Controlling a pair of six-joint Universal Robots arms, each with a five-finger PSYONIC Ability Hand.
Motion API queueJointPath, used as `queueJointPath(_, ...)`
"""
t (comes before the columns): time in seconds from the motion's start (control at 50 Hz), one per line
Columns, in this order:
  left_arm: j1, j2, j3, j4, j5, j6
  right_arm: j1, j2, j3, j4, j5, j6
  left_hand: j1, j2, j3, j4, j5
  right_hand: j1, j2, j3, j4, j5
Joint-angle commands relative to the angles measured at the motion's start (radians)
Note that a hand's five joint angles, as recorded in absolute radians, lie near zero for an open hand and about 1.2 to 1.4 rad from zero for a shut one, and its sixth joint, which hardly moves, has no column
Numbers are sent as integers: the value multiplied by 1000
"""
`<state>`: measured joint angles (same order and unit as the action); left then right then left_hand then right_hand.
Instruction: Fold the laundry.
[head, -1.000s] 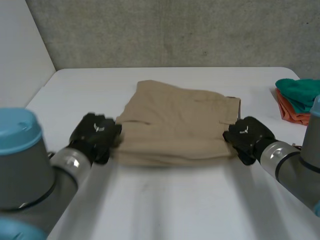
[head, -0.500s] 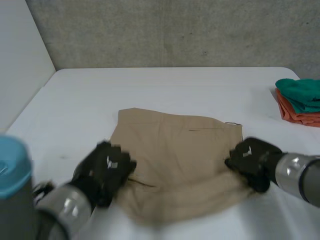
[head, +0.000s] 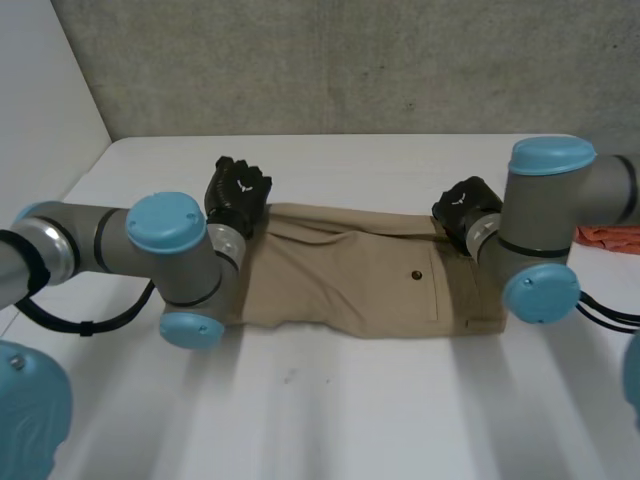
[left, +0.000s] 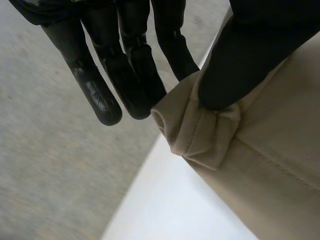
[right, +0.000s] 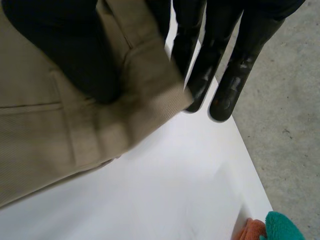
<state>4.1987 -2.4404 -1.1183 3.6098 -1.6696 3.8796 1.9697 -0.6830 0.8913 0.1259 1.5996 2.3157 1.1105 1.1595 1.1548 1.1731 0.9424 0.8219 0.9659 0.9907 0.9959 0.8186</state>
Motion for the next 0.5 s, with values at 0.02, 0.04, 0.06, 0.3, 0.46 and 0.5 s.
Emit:
queueJointPath(0.02,-2,-17,-8,223,-9,58,18,85,-127,-3,109,19,-936,-985,-980,-999,-942,-647,-791,-816,-821,-819)
queueJointPath(0.04,-3,-13,-11,240,-9,58,18,80,-130,-12,127,27,-877,-927,-922,-940,-884,-647,-791,-816,-821,-819)
queueJointPath(0.06,-5,-8,-15,254,-12,58,17,74,-133,-25,143,36,-908,-957,-953,-971,-915,-647,-791,-816,-821,-819)
queueJointPath(0.3,-9,196,-185,273,-22,38,-18,-308,104,-241,92,267,-936,-985,-980,-999,-942,-647,-791,-816,-821,-819)
queueJointPath(0.46,-9,435,-415,169,-24,-175,-98,-480,357,-64,-79,287,-936,-985,-980,-999,-942,-647,-791,-816,-821,-819)
queueJointPath(0.5,-11,487,-466,107,-19,-291,-114,-498,402,-7,-102,289,-936,-985,-980,-999,-942,-647,-791,-816,-821,-819)
